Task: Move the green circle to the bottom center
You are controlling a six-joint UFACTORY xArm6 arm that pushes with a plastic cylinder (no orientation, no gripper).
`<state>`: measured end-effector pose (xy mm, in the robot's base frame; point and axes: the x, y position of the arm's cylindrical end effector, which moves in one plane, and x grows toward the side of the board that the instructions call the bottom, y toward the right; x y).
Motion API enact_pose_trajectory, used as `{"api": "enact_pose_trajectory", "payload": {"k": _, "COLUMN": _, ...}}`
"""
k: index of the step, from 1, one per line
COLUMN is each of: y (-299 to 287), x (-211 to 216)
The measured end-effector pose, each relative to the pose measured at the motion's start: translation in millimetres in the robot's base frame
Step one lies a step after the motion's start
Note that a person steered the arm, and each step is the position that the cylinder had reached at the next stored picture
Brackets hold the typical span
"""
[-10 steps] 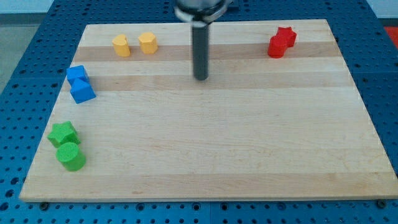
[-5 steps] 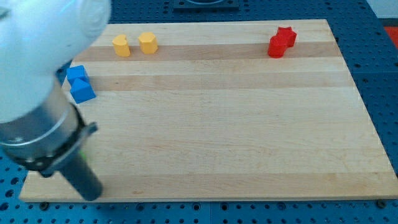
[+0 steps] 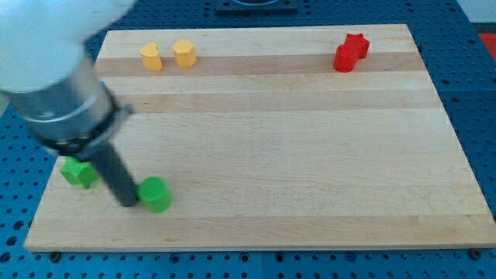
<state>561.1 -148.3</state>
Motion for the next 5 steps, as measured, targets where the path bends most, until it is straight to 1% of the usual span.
{"api": "enact_pose_trajectory", "payload": {"k": 1, "y": 60.2, "x": 0.0}}
{"api": "enact_pose_trajectory", "payload": {"k": 2, "y": 50.0, "x": -0.1}}
{"api": "enact_pose_trajectory", "payload": {"k": 3, "y": 47.8, "x": -12.5}}
{"api": "enact_pose_trajectory", "payload": {"k": 4, "y": 57.3, "x": -36.9}}
{"api": "enact_pose_trajectory", "payload": {"k": 5, "y": 92.1, "x": -19.0}}
